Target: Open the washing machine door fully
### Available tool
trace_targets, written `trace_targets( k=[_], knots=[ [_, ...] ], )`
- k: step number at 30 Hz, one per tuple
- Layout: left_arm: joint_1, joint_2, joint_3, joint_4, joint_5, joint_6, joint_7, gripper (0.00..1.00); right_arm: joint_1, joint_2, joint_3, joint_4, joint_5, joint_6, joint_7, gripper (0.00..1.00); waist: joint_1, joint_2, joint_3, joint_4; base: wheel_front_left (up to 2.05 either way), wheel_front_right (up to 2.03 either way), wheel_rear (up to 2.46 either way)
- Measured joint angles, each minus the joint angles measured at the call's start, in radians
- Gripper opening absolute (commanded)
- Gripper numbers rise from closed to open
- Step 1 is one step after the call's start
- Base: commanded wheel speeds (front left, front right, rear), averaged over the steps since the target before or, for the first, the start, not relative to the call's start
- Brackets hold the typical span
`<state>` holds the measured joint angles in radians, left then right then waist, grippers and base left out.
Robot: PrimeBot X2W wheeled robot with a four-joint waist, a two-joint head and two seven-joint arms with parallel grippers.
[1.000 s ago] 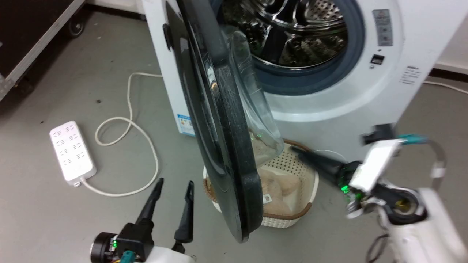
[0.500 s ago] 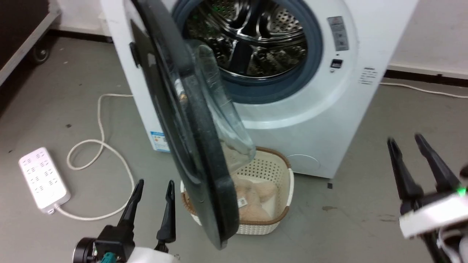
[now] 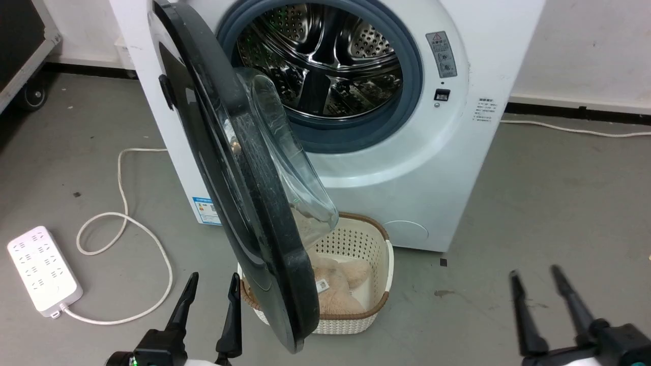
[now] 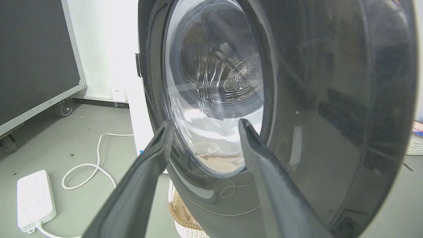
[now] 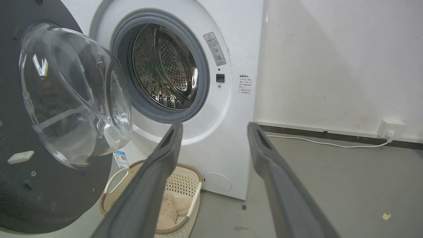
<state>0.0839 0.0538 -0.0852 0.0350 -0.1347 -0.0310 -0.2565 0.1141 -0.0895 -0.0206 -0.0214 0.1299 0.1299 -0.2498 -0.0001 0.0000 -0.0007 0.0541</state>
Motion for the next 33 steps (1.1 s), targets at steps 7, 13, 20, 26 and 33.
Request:
trace_targets(
  k=[7, 13, 20, 26, 33],
  knots=[
    [0.0, -0.001, -0.001, -0.002, 0.0, 0.002, 0.0, 1.0, 0.002, 0.028, 0.009, 0.009, -0.007, 0.0, -0.004, 1.0, 0.0001, 0.0, 0.002, -0.011, 0.0, 0.0, 0.0],
    [0.0, -0.002, -0.005, -0.003, 0.0, 0.002, 0.0, 0.0, 0.0, 0.03, 0.009, 0.008, -0.007, 0.0, -0.007, 1.0, 0.0001, 0.0, 0.003, -0.014, 0.0, 0.0, 0.0],
    [-0.001, -0.003, 0.004, -0.029, -0.017, 0.008, 0.0, 0.0, -0.001, 0.032, 0.005, 0.004, -0.005, 0.0, -0.007, 1.0, 0.0001, 0.0001, 0.0, -0.011, 0.0, 0.0, 0.0],
    [-0.044, -0.004, 0.072, -0.163, -0.071, 0.067, -0.001, 0.0, -0.001, 0.033, 0.0, 0.002, -0.001, 0.0, -0.007, 1.0, 0.0001, 0.0, -0.007, -0.008, 0.0, 0.0, 0.0],
    [-0.15, -0.004, 0.053, -0.354, -0.087, 0.109, 0.006, 0.0, -0.001, 0.034, -0.01, 0.003, 0.018, 0.0, -0.007, 1.0, 0.0001, 0.0001, -0.019, -0.013, 0.0, 0.0, 0.0]
  ],
)
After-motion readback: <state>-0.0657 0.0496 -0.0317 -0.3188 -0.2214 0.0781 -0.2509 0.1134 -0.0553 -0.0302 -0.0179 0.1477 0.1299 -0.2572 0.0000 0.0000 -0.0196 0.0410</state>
